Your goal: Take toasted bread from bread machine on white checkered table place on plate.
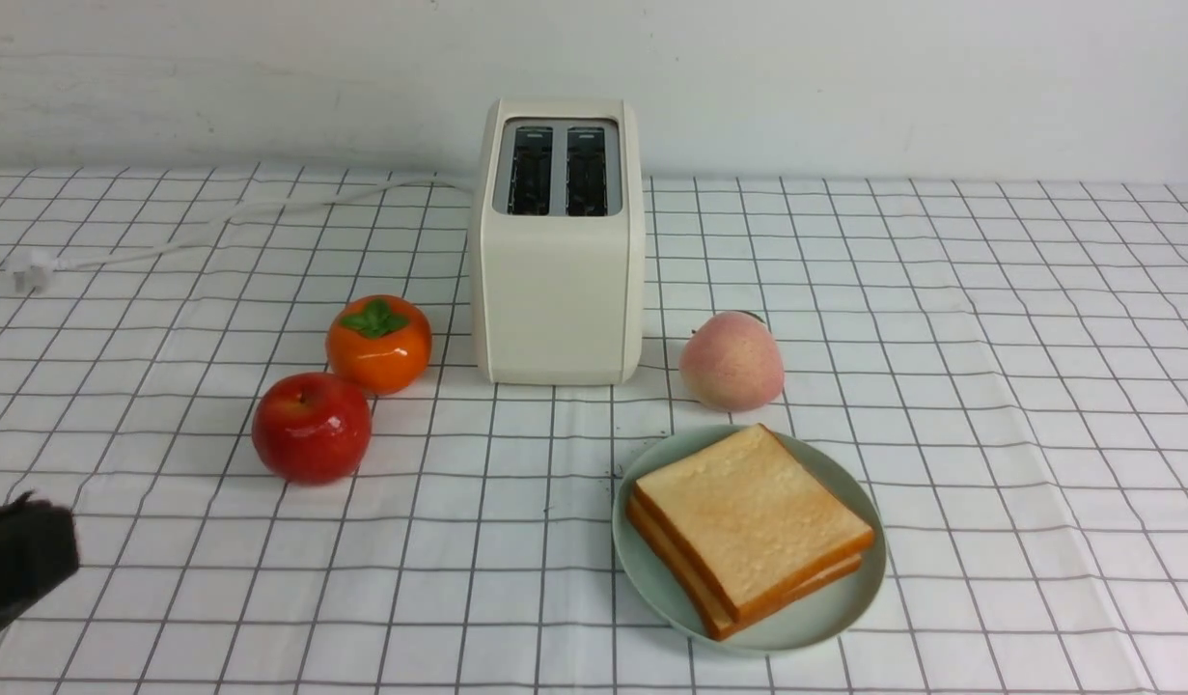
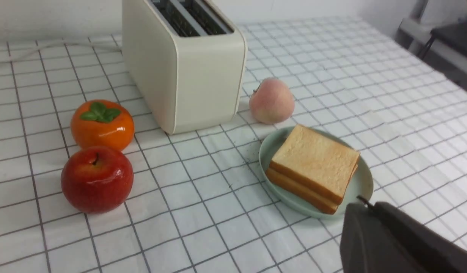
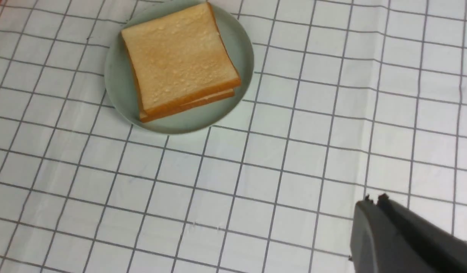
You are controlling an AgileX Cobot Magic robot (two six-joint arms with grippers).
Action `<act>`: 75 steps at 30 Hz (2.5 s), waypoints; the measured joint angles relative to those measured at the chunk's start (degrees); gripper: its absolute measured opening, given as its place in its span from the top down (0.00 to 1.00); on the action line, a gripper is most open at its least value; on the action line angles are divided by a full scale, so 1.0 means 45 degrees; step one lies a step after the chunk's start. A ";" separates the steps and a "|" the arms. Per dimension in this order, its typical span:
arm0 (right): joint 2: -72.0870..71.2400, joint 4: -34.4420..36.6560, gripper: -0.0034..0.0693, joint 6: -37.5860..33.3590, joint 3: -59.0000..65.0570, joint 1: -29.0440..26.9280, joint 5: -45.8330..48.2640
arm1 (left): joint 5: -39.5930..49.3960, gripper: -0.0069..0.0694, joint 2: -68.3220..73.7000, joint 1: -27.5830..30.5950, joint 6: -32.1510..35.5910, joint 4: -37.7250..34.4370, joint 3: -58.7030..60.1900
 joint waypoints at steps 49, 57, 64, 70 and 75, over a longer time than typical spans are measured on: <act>-0.9074 -0.3749 0.95 0.2598 1.2904 0.0685 -1.0326 | -0.2244 0.91 -0.4131 0.0000 -0.0742 0.0000 0.7358; -0.9074 -0.3750 0.95 0.1972 1.2904 0.0685 -1.0305 | -0.2230 0.90 -0.4131 0.0000 -0.0742 0.0000 0.7358; -0.9074 -0.3750 0.94 0.1923 1.2893 0.0685 -1.0305 | -0.2219 0.90 -0.4131 0.0000 -0.0742 0.0000 0.7358; -0.9074 -0.3750 0.93 0.1924 1.2893 0.0685 -1.0305 | -0.2219 0.90 -0.4131 0.0000 -0.0742 0.0000 0.7358; -0.9074 -0.3750 0.93 0.1924 1.2893 0.0685 -1.0305 | -0.2219 0.89 -0.4131 0.0000 -0.0742 0.0000 0.7358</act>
